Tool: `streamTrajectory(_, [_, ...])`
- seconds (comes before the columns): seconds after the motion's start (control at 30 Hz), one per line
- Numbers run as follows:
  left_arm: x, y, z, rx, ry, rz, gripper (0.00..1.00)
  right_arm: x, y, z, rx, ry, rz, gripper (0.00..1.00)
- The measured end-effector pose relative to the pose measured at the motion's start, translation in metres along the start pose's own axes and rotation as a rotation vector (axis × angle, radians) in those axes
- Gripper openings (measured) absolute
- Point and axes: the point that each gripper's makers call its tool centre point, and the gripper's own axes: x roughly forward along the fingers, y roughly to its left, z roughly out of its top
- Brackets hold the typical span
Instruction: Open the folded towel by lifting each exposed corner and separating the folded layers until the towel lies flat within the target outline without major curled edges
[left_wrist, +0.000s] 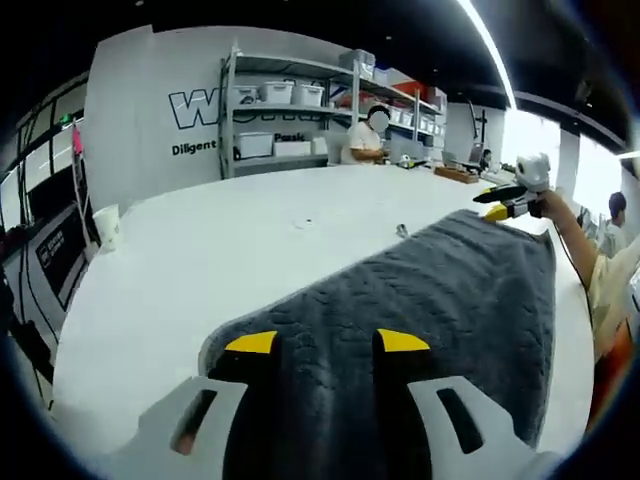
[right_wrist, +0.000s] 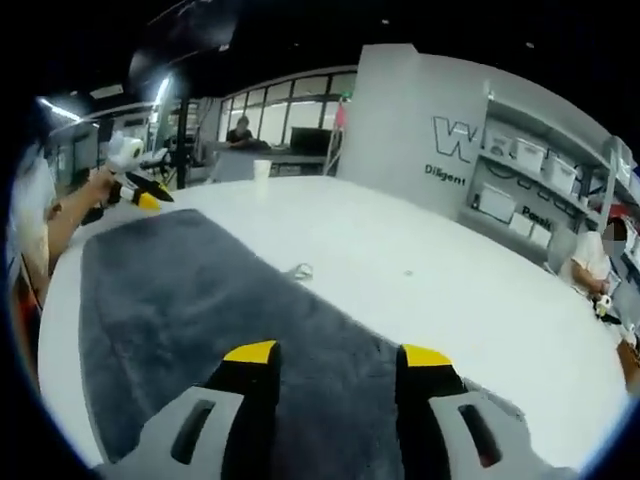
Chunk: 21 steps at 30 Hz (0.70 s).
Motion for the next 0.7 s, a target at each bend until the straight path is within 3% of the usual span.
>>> streamTrajectory(0.17, [0.013, 0.003, -0.006, 0.012, 0.033, -0.001, 0.35, 0.019, 0.006, 0.001, 0.019, 0.001, 0.028, 0.25])
streamTrajectory(0.37, [0.027, 0.0, -0.005, 0.038, 0.047, -0.014, 0.31, 0.039, 0.022, -0.006, -0.005, 0.035, 0.088, 0.22])
streamTrajectory(0.5, [0.035, -0.004, -0.012, 0.045, 0.074, -0.024, 0.31, 0.05, 0.033, -0.017, -0.005, 0.064, 0.122, 0.15])
streamTrajectory(0.6, [0.038, -0.001, -0.015, 0.039, 0.076, -0.019, 0.3, 0.053, 0.038, -0.026, -0.007, 0.089, 0.138, 0.16])
streamTrajectory(0.7, [0.038, -0.001, -0.02, 0.045, 0.088, -0.017, 0.22, 0.055, 0.041, -0.033, -0.006, 0.103, 0.146, 0.14])
